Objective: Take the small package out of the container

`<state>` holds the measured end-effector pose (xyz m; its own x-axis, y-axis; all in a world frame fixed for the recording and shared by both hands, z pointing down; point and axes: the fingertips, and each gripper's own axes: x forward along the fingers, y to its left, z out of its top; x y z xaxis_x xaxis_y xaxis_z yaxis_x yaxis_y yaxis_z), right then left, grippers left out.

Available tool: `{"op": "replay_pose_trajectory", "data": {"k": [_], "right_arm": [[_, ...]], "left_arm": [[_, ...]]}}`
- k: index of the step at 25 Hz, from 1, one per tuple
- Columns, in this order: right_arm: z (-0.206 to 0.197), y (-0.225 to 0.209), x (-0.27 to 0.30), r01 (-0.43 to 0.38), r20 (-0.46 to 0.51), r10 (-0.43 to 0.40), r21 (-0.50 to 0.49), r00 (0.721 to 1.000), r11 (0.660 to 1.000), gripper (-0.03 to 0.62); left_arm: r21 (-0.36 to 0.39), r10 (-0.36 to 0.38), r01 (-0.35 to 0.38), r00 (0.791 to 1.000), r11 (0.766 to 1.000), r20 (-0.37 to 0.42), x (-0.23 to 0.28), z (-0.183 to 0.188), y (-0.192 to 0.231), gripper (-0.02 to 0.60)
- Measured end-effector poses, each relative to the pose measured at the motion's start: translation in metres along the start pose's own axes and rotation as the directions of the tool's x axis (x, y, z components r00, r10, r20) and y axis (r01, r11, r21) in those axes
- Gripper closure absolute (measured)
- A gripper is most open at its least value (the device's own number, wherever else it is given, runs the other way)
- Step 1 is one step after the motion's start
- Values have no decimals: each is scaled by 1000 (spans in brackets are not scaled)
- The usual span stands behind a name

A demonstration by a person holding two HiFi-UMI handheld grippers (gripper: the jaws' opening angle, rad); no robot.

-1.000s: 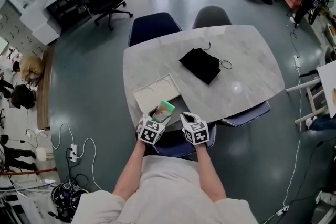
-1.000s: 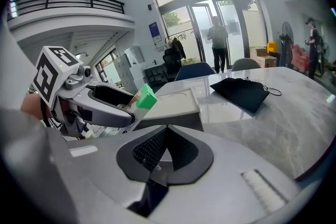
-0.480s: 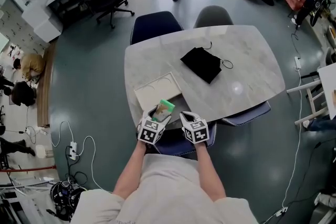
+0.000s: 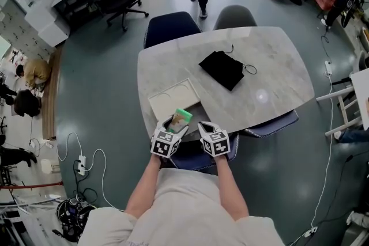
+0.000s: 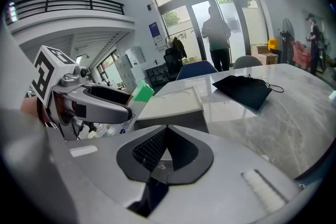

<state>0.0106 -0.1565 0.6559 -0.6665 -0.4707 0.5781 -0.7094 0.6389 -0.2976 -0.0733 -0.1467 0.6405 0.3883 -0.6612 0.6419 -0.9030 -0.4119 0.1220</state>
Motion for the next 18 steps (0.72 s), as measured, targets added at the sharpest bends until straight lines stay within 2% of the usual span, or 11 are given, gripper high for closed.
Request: {"op": "replay_pose_trajectory", "data": {"k": [2,6,18], "right_arm": [[-1,0,0,0,-2,0,1,1000,1000,595],[-2,-2,0,2,-9,-2,6,1000,1000,595],[-3,-4,1,9,-13,-8,8,1000,1000,595]], "left_arm": [[2,4,-4,1000,1000,-4,0,-1,1,225],[58,23,-22,1000,998,-18,0,-1,1,225],[21,19,-19,1000,1000,-11,0,-2,2,225]]}}
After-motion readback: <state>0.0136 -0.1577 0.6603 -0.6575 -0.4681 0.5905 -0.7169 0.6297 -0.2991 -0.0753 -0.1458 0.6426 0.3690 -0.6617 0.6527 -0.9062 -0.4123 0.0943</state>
